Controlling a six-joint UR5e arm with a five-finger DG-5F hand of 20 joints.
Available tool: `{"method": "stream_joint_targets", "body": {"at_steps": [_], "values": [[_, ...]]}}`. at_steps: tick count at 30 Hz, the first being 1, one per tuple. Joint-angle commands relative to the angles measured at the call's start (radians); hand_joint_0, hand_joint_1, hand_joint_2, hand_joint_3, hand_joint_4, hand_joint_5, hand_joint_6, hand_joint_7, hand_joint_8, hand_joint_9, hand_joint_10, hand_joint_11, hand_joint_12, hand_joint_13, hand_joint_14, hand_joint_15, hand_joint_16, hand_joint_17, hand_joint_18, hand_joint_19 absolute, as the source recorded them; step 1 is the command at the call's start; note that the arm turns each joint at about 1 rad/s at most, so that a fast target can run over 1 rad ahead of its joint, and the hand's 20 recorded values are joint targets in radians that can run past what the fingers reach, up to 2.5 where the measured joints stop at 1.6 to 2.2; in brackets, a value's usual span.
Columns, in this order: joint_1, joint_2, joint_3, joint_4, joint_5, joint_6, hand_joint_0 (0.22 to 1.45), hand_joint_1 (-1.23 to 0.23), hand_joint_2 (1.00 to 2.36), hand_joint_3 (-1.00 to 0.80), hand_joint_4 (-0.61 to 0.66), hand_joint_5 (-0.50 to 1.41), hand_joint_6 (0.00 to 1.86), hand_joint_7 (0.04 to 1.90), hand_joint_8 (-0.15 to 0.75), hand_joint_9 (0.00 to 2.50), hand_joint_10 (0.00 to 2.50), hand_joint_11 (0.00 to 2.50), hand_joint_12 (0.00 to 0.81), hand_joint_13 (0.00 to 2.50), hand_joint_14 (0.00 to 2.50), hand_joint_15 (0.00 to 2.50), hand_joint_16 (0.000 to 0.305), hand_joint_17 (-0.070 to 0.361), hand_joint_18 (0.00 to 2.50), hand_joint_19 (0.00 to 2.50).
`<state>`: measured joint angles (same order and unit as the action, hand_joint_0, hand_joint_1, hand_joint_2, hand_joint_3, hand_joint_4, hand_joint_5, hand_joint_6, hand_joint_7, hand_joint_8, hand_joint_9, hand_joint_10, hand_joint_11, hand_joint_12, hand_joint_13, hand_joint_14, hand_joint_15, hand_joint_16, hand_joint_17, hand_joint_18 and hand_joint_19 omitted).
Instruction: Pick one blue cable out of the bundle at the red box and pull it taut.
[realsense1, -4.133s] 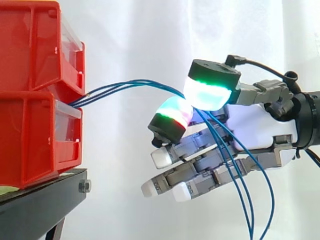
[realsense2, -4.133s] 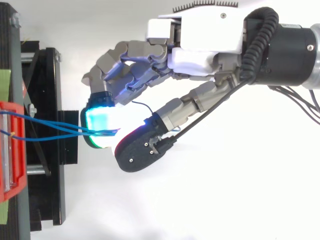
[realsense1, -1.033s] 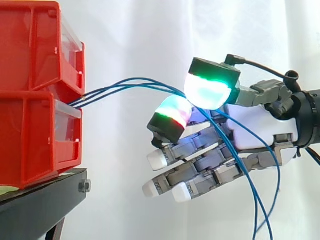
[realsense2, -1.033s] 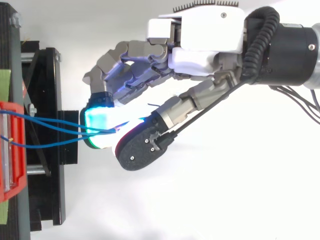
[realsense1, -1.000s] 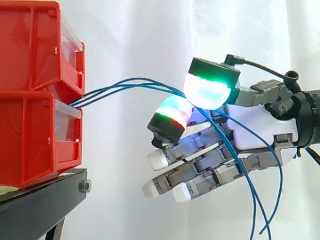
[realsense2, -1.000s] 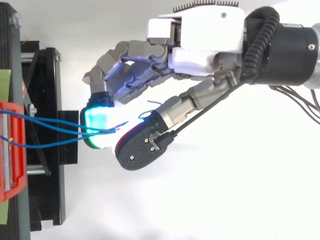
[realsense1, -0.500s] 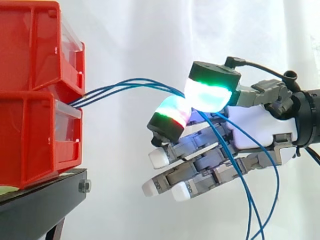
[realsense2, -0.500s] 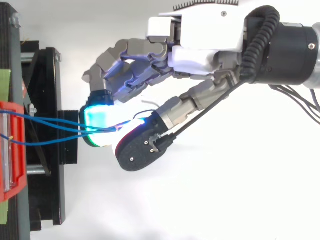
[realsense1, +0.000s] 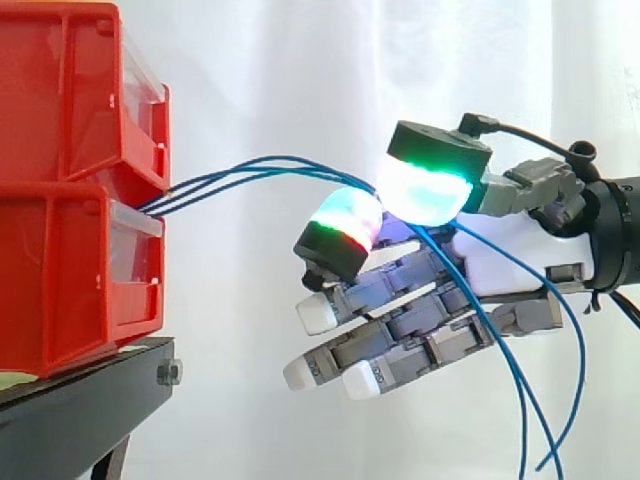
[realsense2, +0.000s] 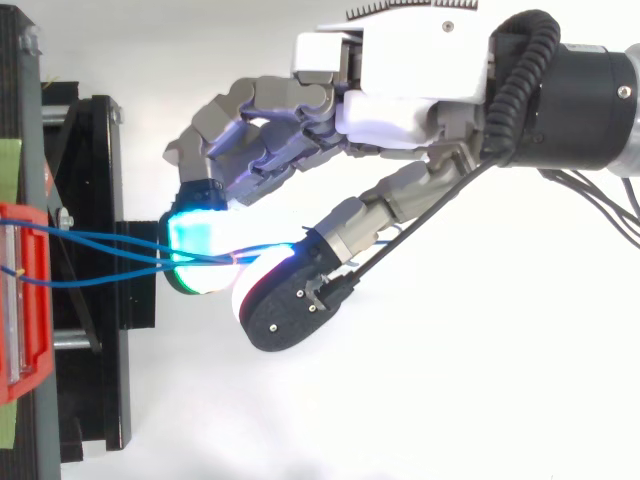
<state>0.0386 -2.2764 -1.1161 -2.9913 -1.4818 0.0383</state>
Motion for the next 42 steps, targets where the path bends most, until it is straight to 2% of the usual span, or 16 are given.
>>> {"method": "stream_joint_targets", "body": {"at_steps": [1,5,11,13,18,25,29,31,32,33,35,40,42], "values": [[0.000,0.000,-0.001,0.000,0.000,0.000,0.61,-0.83,1.00,-0.50,0.06,-0.19,0.87,0.94,0.265,0.61,0.01,0.39,0.359,0.21,0.00,0.00,0.055,0.124,0.44,0.19],[0.000,0.000,0.001,-0.002,0.002,0.000,0.63,-0.71,1.00,-0.50,0.07,-0.18,0.87,0.98,0.275,0.64,0.01,0.38,0.360,0.23,0.00,0.00,0.055,0.124,0.45,0.20],[0.000,0.000,0.001,-0.011,0.000,0.000,0.66,-0.75,1.02,-0.28,0.06,-0.18,0.90,1.03,0.289,0.67,0.01,0.41,0.364,0.25,0.00,0.00,0.055,0.125,0.48,0.19],[0.000,0.000,0.001,-0.011,0.000,0.000,0.67,-0.77,1.02,-0.26,0.05,-0.18,0.90,1.03,0.292,0.67,0.01,0.42,0.365,0.25,0.00,0.00,0.056,0.125,0.48,0.19],[0.000,0.000,0.004,-0.011,0.000,0.000,0.74,-0.86,1.01,-0.32,-0.05,-0.19,0.91,0.99,0.281,0.64,0.01,0.42,0.364,0.24,0.00,0.00,0.056,0.126,0.47,0.17],[0.000,0.000,0.004,-0.014,0.000,0.000,0.78,-0.91,1.00,-0.44,-0.10,-0.19,0.89,0.96,0.263,0.61,0.01,0.39,0.358,0.21,0.00,0.00,0.055,0.124,0.43,0.16],[0.000,0.000,0.006,-0.015,0.000,0.000,0.80,-0.93,1.00,-0.50,-0.07,-0.20,0.89,0.97,0.255,0.59,0.01,0.39,0.357,0.21,0.00,0.00,0.055,0.123,0.42,0.15],[0.001,0.000,0.006,-0.014,0.000,0.000,0.76,-0.93,1.00,-0.50,-0.02,-0.19,0.89,0.97,0.253,0.59,0.01,0.39,0.357,0.21,0.00,0.00,0.055,0.123,0.44,0.15],[0.000,0.000,0.006,-0.014,0.000,0.000,0.70,-0.89,1.00,-0.50,0.00,-0.19,0.88,0.92,0.253,0.59,0.01,0.39,0.357,0.21,0.00,0.00,0.055,0.123,0.43,0.17],[0.000,0.000,0.006,-0.014,0.000,0.000,0.64,-0.82,1.00,-0.50,0.02,-0.18,0.86,0.97,0.265,0.62,0.01,0.39,0.357,0.22,0.00,0.00,0.055,0.123,0.43,0.20],[0.000,0.000,0.007,-0.014,0.000,0.000,0.60,-0.74,1.00,-0.50,0.05,-0.17,0.86,0.99,0.275,0.65,0.01,0.39,0.360,0.23,0.00,0.00,0.055,0.124,0.45,0.21],[0.001,0.000,0.007,-0.015,0.000,0.000,0.60,-0.67,1.00,-0.50,0.06,-0.16,0.84,1.02,0.285,0.70,0.01,0.38,0.364,0.25,0.00,0.00,0.055,0.124,0.46,0.23],[0.000,0.000,0.007,-0.015,0.000,0.000,0.62,-0.67,1.00,-0.44,0.05,-0.15,0.85,1.05,0.288,0.71,0.01,0.39,0.362,0.26,0.00,0.00,0.055,0.123,0.47,0.22]]}}
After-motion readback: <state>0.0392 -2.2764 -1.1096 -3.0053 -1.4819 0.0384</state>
